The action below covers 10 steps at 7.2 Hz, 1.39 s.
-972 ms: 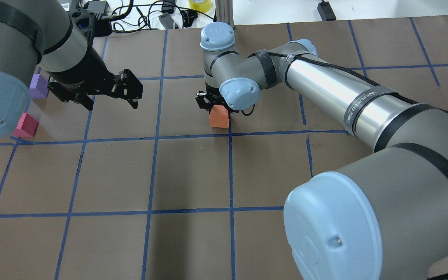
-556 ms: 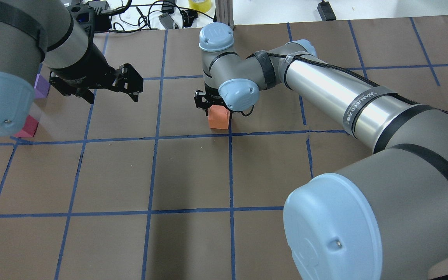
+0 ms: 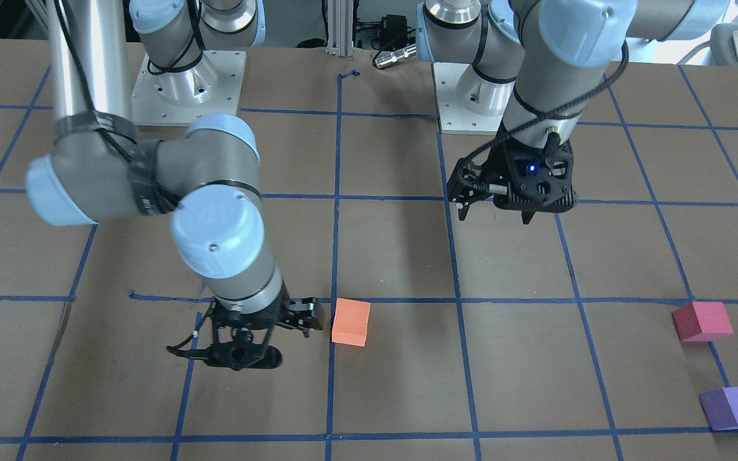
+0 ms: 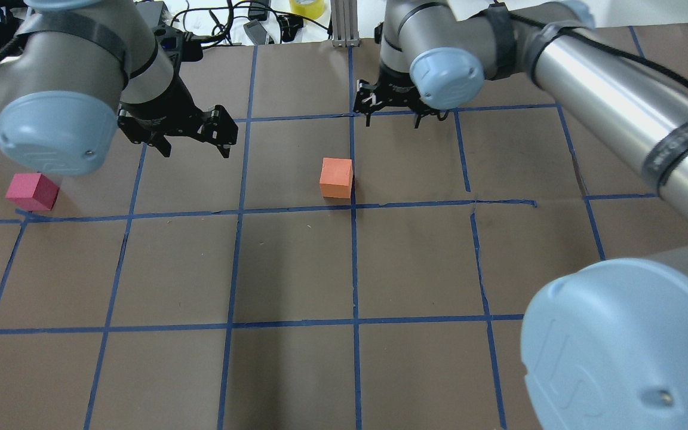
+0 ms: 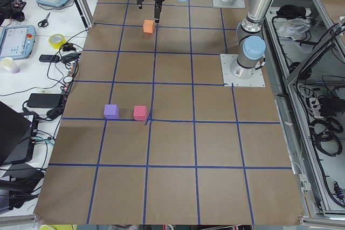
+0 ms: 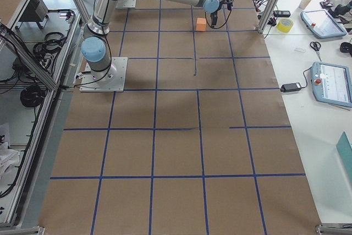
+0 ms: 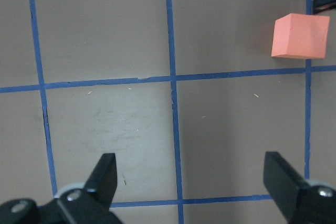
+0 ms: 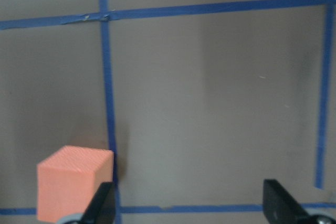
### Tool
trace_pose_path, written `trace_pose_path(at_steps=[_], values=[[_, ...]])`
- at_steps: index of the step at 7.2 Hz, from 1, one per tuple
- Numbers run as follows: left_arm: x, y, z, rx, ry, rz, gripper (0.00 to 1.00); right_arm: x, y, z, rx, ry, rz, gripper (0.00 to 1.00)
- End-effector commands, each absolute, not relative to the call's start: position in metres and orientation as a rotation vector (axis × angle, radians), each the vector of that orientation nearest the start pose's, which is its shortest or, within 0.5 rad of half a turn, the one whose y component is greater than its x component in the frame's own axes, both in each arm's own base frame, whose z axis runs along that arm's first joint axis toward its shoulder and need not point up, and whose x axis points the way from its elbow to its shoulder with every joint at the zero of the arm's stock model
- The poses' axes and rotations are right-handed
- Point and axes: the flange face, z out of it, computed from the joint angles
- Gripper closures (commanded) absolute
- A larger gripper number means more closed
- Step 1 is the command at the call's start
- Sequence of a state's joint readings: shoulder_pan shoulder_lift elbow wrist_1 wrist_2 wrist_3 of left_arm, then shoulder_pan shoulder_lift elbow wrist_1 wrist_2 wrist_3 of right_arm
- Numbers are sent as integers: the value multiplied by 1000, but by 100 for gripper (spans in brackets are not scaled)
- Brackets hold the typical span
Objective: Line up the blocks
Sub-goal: 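Reach the left gripper to the orange cube while the right arm withdraws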
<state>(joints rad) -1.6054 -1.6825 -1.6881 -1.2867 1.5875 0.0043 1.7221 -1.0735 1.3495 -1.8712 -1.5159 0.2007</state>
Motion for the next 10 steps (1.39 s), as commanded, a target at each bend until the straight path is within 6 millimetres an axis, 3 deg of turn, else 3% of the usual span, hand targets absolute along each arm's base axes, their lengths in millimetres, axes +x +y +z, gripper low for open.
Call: trace_pose_path(at_steps=[1, 2, 3, 4, 6, 10], values=[[-167, -575, 332, -67, 3141, -101, 0, 131, -603, 453, 94, 3132, -4, 0], [-208, -587, 318, -7, 3164, -173, 0, 132, -551, 500, 94, 3130, 65, 0], [-255, -584, 301, 3, 3161, -151, 0, 131, -507, 522, 82, 3142, 156, 0], [-285, -578, 276, -113, 3150, -101, 0, 125, -505, 518, 75, 3141, 111, 0], [-319, -574, 246, -35, 3157, -116, 0, 121, -510, 520, 65, 3185, 34, 0], [-325, -583, 205, 70, 3162, -118, 0, 120, -516, 526, 75, 3191, -44, 0]])
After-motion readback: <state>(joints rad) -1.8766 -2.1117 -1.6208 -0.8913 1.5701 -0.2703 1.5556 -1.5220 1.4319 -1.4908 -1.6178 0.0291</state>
